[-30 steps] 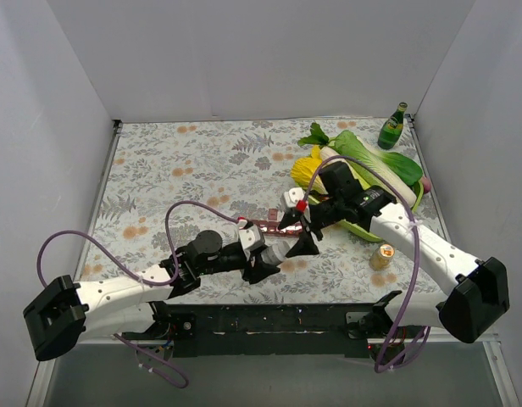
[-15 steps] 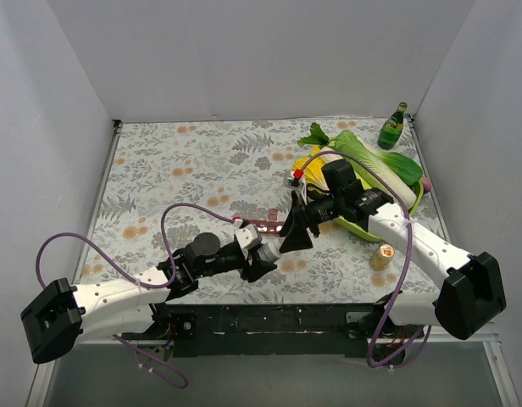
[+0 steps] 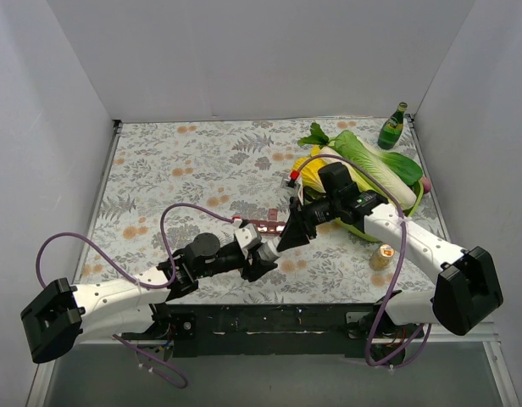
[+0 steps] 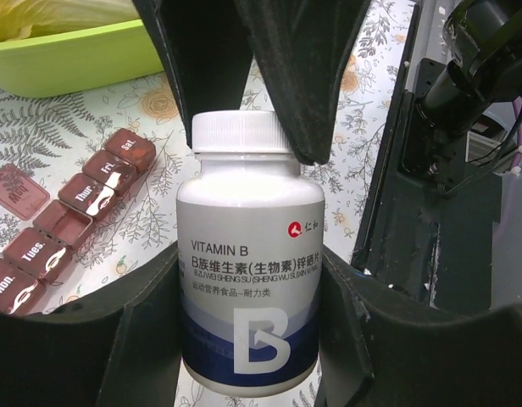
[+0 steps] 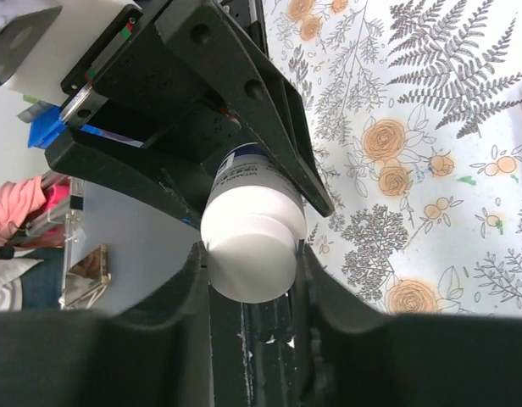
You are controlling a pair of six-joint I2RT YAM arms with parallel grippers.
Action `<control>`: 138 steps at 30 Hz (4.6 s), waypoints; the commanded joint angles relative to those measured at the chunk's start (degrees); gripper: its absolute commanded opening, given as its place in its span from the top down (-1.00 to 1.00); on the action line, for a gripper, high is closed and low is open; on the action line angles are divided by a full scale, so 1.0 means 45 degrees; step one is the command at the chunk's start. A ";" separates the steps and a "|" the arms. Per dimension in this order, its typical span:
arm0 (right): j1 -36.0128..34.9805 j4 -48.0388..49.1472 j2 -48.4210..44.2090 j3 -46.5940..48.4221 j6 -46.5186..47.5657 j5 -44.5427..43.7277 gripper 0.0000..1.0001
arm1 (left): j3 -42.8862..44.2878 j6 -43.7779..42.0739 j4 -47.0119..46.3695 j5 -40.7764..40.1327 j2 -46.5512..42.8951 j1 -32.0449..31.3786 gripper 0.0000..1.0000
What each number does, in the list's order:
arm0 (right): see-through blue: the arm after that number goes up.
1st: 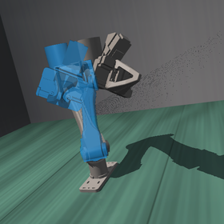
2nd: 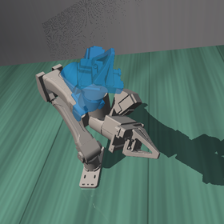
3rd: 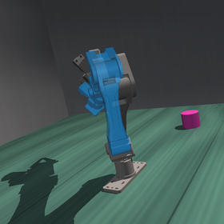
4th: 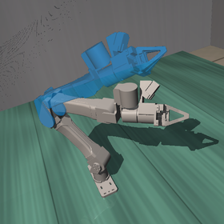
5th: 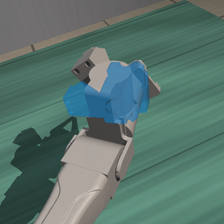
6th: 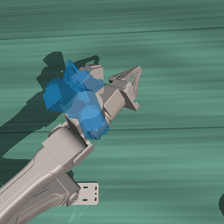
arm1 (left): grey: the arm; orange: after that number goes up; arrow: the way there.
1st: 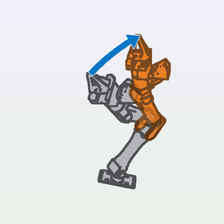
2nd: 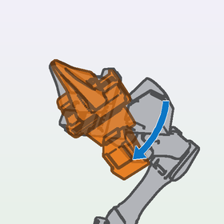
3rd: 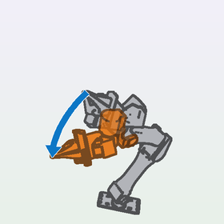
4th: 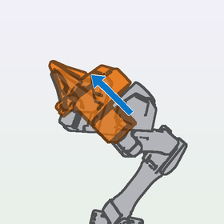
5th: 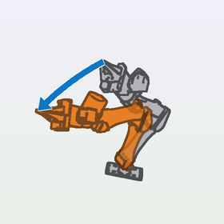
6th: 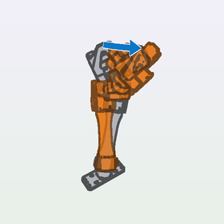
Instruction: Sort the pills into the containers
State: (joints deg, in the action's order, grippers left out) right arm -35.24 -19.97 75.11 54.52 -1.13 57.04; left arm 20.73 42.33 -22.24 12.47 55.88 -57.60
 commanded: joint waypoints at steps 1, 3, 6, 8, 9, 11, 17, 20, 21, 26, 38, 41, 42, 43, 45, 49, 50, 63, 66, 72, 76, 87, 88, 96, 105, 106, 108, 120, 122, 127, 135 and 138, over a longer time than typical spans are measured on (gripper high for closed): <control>-0.0292 -0.0188 -0.0031 0.0695 0.2111 0.1834 0.69 | 0.0022 -0.0536 -0.0117 0.0195 -0.0327 -0.0012 1.00; -0.0545 -0.2737 0.0008 0.1608 0.5446 0.2558 0.75 | -0.0017 -0.0831 0.0039 0.0723 -0.0483 0.0008 1.00; -0.1287 -0.5599 -0.0284 0.2005 1.2657 0.2425 0.74 | 0.0177 -0.1046 0.0546 0.1583 -0.0658 0.0027 1.00; -0.1659 -0.5408 -0.0637 0.1809 1.5178 0.1512 0.69 | 0.0256 -0.1046 0.0858 0.1955 -0.0718 0.0067 1.00; -0.1718 -0.6161 -0.0385 0.2158 1.5771 0.1176 0.68 | 0.0295 -0.1008 0.0918 0.1994 -0.0795 0.0086 1.00; -0.1738 -0.6383 0.0241 0.2746 1.5934 0.0416 0.62 | 0.0276 -0.0949 0.0958 0.1995 -0.0835 0.0105 1.00; -0.1738 -0.5213 0.0106 0.2260 1.4159 0.0431 -0.29 | 0.0061 -0.0754 0.0860 0.1528 -0.0894 0.0086 1.00; -0.1583 -0.4062 -0.0264 0.2123 1.1624 0.0062 -0.50 | 0.0022 -0.0812 0.1074 0.1176 -0.1088 0.0105 1.00; -0.1485 -0.3808 -0.0401 0.2084 1.0786 0.0098 -0.53 | 0.0003 -0.0831 0.1133 0.0962 -0.1166 0.0086 1.00; -0.0002 -0.2713 -0.1436 0.1596 0.7245 0.1423 -0.84 | -0.0192 -0.0599 0.1232 0.0199 -0.1772 0.0086 1.00; 0.1934 0.4665 -0.1282 -0.1469 -0.3397 0.3733 -0.93 | -0.0193 -0.0460 0.0860 -0.0855 -0.1695 0.0086 1.00; 0.1739 0.4457 -0.0950 -0.1297 -0.3715 0.2991 -0.94 | -0.0213 -0.0538 0.0704 -0.1284 -0.1617 0.0086 1.00; 0.1642 0.4031 -0.0833 -0.1238 -0.3773 0.2815 -0.93 | -0.0212 -0.0577 0.0646 -0.1364 -0.1597 0.0086 1.00; 0.1409 0.3582 -0.0639 -0.1160 -0.3773 0.2640 -0.92 | -0.0193 -0.0655 0.0607 -0.1442 -0.1578 0.0086 1.00; 0.1173 0.3248 -0.0540 -0.0985 -0.3773 0.2093 -0.92 | -0.0076 -0.0753 0.0625 -0.1540 -0.1422 0.0086 1.00; 0.0587 0.2699 -0.0227 -0.0730 -0.3694 0.1253 -0.89 | 0.0158 -0.0832 0.0704 -0.1560 -0.1148 0.0086 1.00; 0.0547 0.2699 -0.0169 -0.0710 -0.3734 0.1039 -0.87 | 0.0178 -0.0812 0.0646 -0.1521 -0.1109 0.0105 1.00; 0.0137 0.2503 0.0808 0.0169 -0.3851 0.0236 -0.47 | 0.0549 -0.0831 0.0411 -0.1072 -0.0211 0.0086 1.00; 0.0039 0.2387 0.0848 0.0169 -0.3813 0.0041 -0.32 | 0.0549 -0.0832 0.0411 -0.1033 -0.0132 0.0086 1.00; -0.0039 0.2035 0.0770 0.0383 -0.3014 0.0469 0.47 | 0.0491 -0.0949 0.0547 -0.1130 -0.0229 0.0086 1.00; -0.0642 0.0693 0.0653 0.1160 -0.0423 0.1367 0.70 | 0.0218 -0.1183 0.0684 -0.0393 -0.0600 0.0086 1.00; -0.2637 -0.6990 0.0983 0.3138 1.8084 -0.0329 0.71 | 0.0510 -0.1417 0.2110 0.1682 -0.1050 0.0106 1.00; -0.2656 -0.6486 0.1004 0.3099 1.7676 -0.0486 0.60 | 0.0472 -0.1417 0.2091 0.1643 -0.1108 0.0106 1.00; -0.2015 -0.2775 0.0419 0.2865 0.8524 -0.0409 -0.55 | 0.0432 -0.1417 0.2247 0.1078 -0.1148 0.0106 1.00; -0.0898 0.0334 -0.0694 0.0874 -0.0716 -0.1559 -0.68 | 0.0217 -0.0969 0.1525 -0.0739 -0.0992 0.0106 1.00; -0.0879 0.0587 -0.0715 0.0698 -0.1036 -0.1581 -0.68 | 0.0295 -0.0949 0.1369 -0.0798 -0.0817 0.0125 1.00; -0.0898 0.0589 -0.0638 0.0404 -0.1603 -0.2010 -0.66 | 0.0412 -0.0910 0.1290 -0.0974 -0.0621 0.0106 1.00; -0.1015 0.1351 0.0222 0.0305 -0.2738 -0.2264 -0.48 | 0.0686 -0.0871 0.0977 -0.1072 -0.0132 0.0106 1.00; -0.1093 0.1351 0.0339 0.0364 -0.2738 -0.2167 -0.31 | 0.0686 -0.0871 0.0997 -0.1091 -0.0171 0.0106 1.00; -0.1269 0.1313 0.0321 0.0559 -0.1959 -0.1641 0.29 | 0.0627 -0.0929 0.1172 -0.1053 -0.0249 0.0125 1.00; -0.1872 -0.8515 0.1837 0.3519 1.4440 0.2814 0.74 | 0.0295 -0.1379 0.1582 0.1599 -0.0932 0.0125 1.00; -0.2109 -1.1483 0.2429 0.3822 2.0812 0.2210 0.66 | 0.0471 -0.1203 0.1895 0.2557 -0.0953 0.0125 1.00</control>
State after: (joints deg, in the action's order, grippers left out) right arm -41.85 -43.94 82.72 68.18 43.99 59.42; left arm 21.47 37.28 -13.98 16.34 52.56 -57.32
